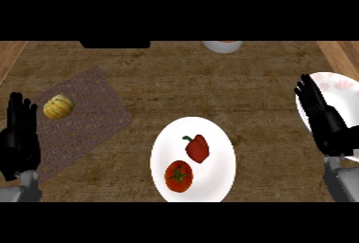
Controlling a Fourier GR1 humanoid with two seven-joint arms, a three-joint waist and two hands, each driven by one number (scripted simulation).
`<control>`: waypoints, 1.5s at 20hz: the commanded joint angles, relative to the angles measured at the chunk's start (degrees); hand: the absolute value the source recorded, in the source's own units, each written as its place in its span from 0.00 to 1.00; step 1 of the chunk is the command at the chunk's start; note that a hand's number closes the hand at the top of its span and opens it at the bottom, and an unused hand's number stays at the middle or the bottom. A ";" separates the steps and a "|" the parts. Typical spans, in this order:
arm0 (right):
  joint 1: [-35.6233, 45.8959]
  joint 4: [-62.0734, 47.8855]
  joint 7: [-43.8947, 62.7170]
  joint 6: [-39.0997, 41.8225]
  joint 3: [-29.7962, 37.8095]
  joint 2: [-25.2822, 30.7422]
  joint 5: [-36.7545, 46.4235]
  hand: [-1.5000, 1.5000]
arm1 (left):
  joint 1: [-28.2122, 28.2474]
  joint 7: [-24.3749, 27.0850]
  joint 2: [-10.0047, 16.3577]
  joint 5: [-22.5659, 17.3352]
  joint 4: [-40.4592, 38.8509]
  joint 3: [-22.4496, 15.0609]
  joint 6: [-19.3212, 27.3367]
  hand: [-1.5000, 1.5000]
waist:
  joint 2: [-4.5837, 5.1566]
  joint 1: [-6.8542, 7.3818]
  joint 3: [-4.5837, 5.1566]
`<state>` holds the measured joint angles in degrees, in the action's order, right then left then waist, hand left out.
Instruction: Pick the bell pepper from the plate and place it in the bowl
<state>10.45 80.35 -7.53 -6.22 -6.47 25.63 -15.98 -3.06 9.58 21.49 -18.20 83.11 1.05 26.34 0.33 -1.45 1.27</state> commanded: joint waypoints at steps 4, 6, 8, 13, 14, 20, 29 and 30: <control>9.31 -0.13 -0.28 23.15 -11.74 -4.89 -7.76 1.00 | -4.96 -1.34 3.10 4.90 1.16 -7.22 -4.75 0.50 | 1.53 6.29 -1.86; 11.93 0.65 -0.88 29.86 -16.32 -7.76 -9.78 1.00 | -7.55 -0.97 4.41 6.81 2.49 -9.20 -6.09 0.50 | 2.73 9.35 -2.45; 19.88 -12.22 -7.27 19.40 -8.95 -5.51 0.47 1.00 | -11.00 -7.45 5.94 8.37 2.02 -12.13 -7.15 0.50 | 2.06 6.49 -1.81; 20.32 -16.53 -19.12 43.57 -10.22 -4.01 -7.73 0.00 | -11.81 -9.01 4.62 9.91 2.38 -14.29 -6.77 0.50 | 1.64 5.93 -1.84; 23.14 -17.24 -20.81 45.36 -11.06 -2.77 -4.91 0.00 | -13.31 -10.50 5.16 10.25 1.88 -13.62 -6.17 0.50 | 1.50 5.94 -1.77; 30.64 -21.71 -30.80 51.35 -14.57 4.13 8.05 0.00 | -14.88 -13.84 5.37 10.88 2.46 -13.80 -6.19 0.50 | 0.96 5.41 -1.55; 40.37 -22.51 -33.04 43.40 -28.19 3.08 26.49 0.00 | -14.01 -15.26 4.05 12.10 2.31 -14.61 -6.01 0.50 | 0.45 4.26 -1.34; 41.72 -21.76 -31.81 43.21 -29.66 2.05 27.38 0.00 | -14.06 -16.42 4.08 12.36 3.47 -14.29 -5.15 0.50 | 0.22 4.22 -1.33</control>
<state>48.85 59.62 -33.59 33.27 -31.03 28.97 5.01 -17.16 -5.47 26.14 -6.68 85.89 -13.12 20.21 0.82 3.31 -0.11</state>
